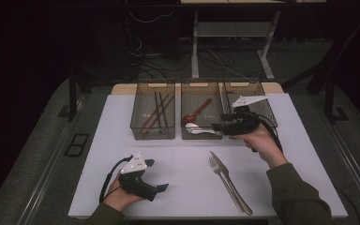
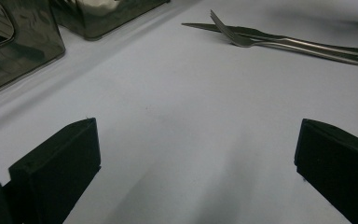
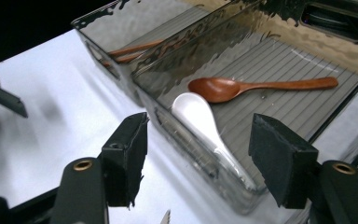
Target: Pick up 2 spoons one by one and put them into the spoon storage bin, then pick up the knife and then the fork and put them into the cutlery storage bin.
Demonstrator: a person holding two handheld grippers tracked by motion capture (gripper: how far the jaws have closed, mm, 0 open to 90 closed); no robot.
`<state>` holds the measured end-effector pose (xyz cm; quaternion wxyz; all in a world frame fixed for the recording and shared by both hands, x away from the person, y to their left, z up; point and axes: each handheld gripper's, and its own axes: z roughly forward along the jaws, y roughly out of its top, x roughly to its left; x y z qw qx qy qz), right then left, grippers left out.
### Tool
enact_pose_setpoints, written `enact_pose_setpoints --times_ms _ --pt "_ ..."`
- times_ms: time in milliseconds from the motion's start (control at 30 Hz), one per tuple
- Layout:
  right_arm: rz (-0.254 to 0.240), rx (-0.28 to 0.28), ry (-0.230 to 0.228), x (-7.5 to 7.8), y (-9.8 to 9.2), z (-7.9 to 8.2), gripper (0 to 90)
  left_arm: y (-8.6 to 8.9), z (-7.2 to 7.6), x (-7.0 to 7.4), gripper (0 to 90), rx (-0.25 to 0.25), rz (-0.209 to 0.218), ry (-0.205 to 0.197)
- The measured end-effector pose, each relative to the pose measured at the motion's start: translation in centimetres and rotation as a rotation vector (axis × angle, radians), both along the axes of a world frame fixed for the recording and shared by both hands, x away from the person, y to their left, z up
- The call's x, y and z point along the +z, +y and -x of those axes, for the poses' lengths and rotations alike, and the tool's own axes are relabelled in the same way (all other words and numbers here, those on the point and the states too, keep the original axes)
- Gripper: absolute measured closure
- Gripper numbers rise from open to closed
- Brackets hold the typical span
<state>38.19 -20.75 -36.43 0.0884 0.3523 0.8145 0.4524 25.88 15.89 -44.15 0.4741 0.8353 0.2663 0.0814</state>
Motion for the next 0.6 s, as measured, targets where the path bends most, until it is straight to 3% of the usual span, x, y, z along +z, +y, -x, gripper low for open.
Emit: enact_pose_setpoints --times_ms 333,600 --pt "-0.015 0.007 -0.001 -1.2 -1.0 2.6 32.4 0.0 0.1 0.0 0.0 0.004 -0.001 -0.005" --pt "-0.014 -0.021 0.011 -1.9 -2.3 4.3 30.8 0.1 0.0 0.1 0.0 0.006 0.001 -0.006"
